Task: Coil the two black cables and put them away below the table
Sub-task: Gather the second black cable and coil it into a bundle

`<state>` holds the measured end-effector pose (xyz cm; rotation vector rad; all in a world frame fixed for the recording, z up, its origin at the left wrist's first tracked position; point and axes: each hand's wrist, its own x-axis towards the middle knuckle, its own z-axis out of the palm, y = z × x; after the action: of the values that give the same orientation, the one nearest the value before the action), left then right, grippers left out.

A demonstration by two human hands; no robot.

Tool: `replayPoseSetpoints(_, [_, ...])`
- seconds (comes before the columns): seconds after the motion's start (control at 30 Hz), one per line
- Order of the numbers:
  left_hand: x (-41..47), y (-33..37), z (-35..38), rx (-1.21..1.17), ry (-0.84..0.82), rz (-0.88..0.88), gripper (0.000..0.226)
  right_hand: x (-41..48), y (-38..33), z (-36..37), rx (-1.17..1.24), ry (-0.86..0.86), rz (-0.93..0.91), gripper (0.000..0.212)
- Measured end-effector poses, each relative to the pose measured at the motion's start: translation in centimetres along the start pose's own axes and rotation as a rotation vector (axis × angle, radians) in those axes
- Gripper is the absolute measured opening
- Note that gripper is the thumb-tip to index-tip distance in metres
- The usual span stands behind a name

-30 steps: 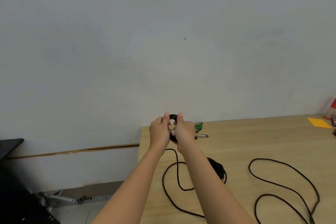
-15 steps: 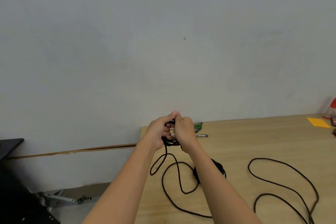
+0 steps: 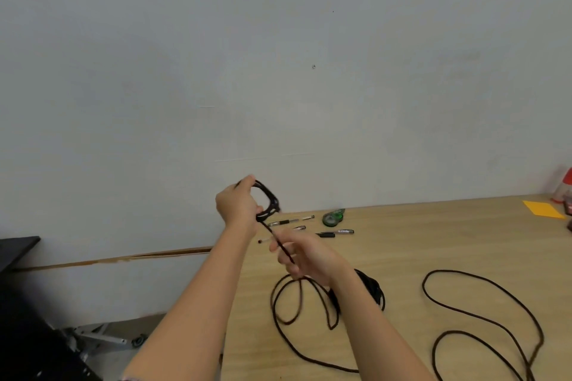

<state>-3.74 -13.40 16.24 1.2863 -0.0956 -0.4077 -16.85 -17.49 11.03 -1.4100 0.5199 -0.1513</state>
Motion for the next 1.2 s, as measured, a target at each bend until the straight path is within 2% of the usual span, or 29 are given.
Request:
replayPoseSetpoints(0.07, [1.5, -0.1, -1.3, 0.14, 0.104, 0.135, 0.034, -0.8, -0.5, -0.6, -0.425, 0.011, 0.044, 0.02])
replayPoseSetpoints(0.13, [2.4, -0.4, -2.1, 0.321, 0.094, 0.27, 0.041, -1.3, -1.6, -0.4, -0.678, 0.035, 0.036, 0.02])
replayPoseSetpoints(0.23, [1.5, -1.5, -1.8, 0.754, -0.153, 0.372, 0.046, -1.4, -4.2, 0.8, -0.92, 0.084, -0.119, 0.022])
replayPoseSetpoints(0.3, [0.5, -2.5, -1.7, 0.914, -0.365, 0.313, 0.043, -1.4, -6.0, 1.2, -0.964, 0.092, -0.221, 0.018])
replayPoseSetpoints(0.33, [0.0, -2.9, -1.7, 0.897, -0.478, 0.247, 0.037, -1.5, -6.8, 1.2, -0.976, 0.102, -0.258, 0.016])
replayPoseSetpoints(0.4, [-0.9, -3.3, -1.8, 0.697, -0.652, 0.057, 0.032, -1.4, -7.8, 1.0, -0.997, 0.137, -0.314, 0.016])
replayPoseSetpoints(0.5, [-1.8, -3.4, -1.7, 0.358, -0.756, -0.265, 0.03, -1.0, -8.0, 0.6, -0.976, 0.204, -0.337, 0.015])
replayPoseSetpoints(0.57, [-2.0, -3.2, -1.8, 0.22, -0.804, -0.395, 0.031, -0.8, -7.8, 0.0, -0.943, 0.28, -0.326, 0.013])
replayPoseSetpoints(0.63, [-2.0, -3.1, -1.9, 0.158, -0.862, -0.42, 0.047, -0.6, -7.5, -0.6, -0.949, 0.361, -0.311, 0.016])
replayPoseSetpoints(0.7, [-1.9, -3.1, -2.0, 0.161, -0.923, -0.36, 0.061, -0.6, -7.2, -1.0, -0.948, 0.426, -0.3, 0.019])
replayPoseSetpoints(0.8, [-1.8, -2.9, -2.2, 0.154, -1.018, -0.277, 0.062, -0.9, -7.1, -1.5, -0.84, 0.467, -0.293, 0.018])
replayPoseSetpoints(0.87, [-1.7, -2.7, -2.3, 0.193, -0.988, -0.23, 0.048, -1.2, -7.0, -2.2, -0.701, 0.402, -0.216, 0.016])
replayPoseSetpoints(0.93, [-1.6, -2.2, -2.3, 0.192, -0.925, -0.223, 0.022, -1.5, -6.6, -3.1, -0.5, 0.306, -0.115, 0.021])
replayPoseSetpoints(0.97, [-1.5, -2.0, -2.4, 0.161, -0.887, -0.244, 0.019, -1.6, -6.3, -3.5, -0.392, 0.262, -0.092, 0.022])
replayPoseSetpoints(1.07, [0.0, -2.1, -2.4, 0.007, -0.644, -0.298, 0.035, -2.1, -5.1, -4.8, -0.111, 0.104, -0.119, 0.015])
replayPoseSetpoints(1.13, [1.2, -2.2, -2.6, -0.205, -0.436, -0.333, 0.034, -2.7, -4.6, -5.5, -0.177, 0.008, -0.098, 0.01])
replayPoseSetpoints(1.2, [2.0, -1.9, -2.9, -0.317, -0.302, -0.294, 0.032, -3.4, -4.4, -5.8, -0.495, -0.095, 0.112, 0.008])
